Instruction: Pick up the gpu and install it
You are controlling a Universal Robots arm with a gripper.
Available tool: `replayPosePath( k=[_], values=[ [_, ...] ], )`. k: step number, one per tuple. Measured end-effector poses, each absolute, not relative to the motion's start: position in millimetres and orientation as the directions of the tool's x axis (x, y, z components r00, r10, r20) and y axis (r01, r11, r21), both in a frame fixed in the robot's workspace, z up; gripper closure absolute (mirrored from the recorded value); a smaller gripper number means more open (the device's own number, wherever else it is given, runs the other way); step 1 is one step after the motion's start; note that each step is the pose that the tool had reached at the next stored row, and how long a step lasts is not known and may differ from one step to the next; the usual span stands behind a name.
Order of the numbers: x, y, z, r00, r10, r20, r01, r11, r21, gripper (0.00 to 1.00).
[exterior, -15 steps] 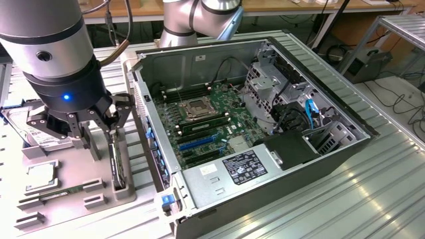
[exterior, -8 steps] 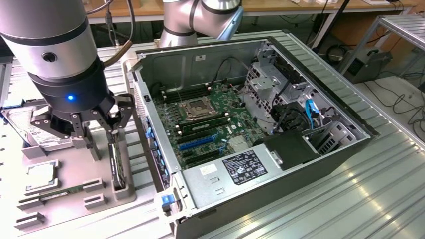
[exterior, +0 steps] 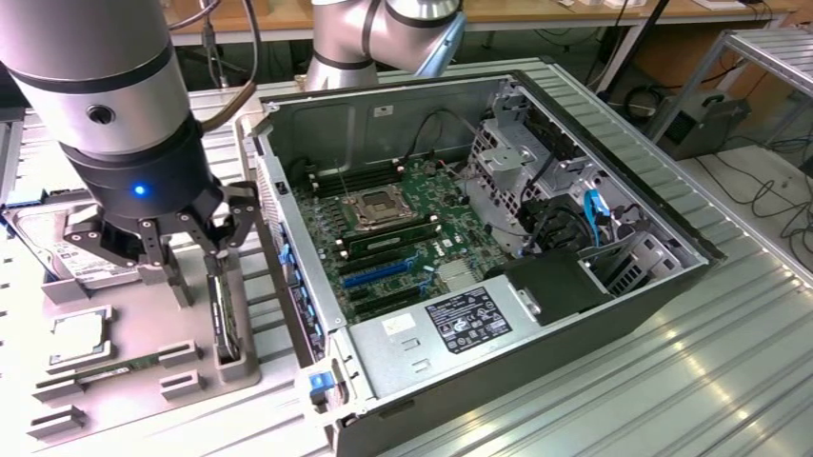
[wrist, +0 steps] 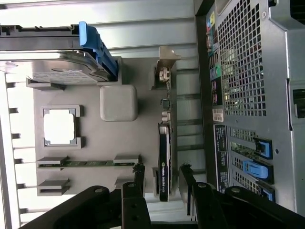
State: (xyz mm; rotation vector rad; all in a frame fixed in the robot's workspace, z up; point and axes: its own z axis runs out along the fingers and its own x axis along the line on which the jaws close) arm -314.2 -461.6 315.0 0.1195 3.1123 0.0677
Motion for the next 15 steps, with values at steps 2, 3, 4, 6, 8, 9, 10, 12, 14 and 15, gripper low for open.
replayPosePath(
  k=[2,3,4,6,8,9,10,12,14,15],
  values=[
    [-313.7,-461.3,313.9,-0.997,0.077,-0.024,0.076,0.996,0.044,0.58],
    [-313.6,-461.2,313.1,-0.997,0.077,-0.024,0.076,0.996,0.044,0.58],
    [-313.5,-461.2,312.4,-0.997,0.077,-0.024,0.076,0.996,0.044,0.58],
    [-313.3,-461.1,311.0,-0.997,0.077,-0.024,0.076,0.996,0.044,0.58],
    [-313.1,-461.1,309.2,-0.997,0.077,-0.025,0.076,0.996,0.044,0.58],
    [-313.1,-461.0,308.7,-0.997,0.077,-0.024,0.076,0.996,0.044,0.58],
    [-313.0,-461.0,308.0,-0.997,0.077,-0.024,0.076,0.996,0.044,0.58],
    [-313.0,-461.0,306.6,-0.997,0.077,-0.025,0.076,0.996,0.044,0.58],
    [-313.0,-461.0,305.3,-0.997,0.077,-0.024,0.076,0.996,0.044,0.58],
    [-313.0,-461.0,304.5,-0.997,0.077,-0.024,0.076,0.996,0.044,0.58]
  ],
)
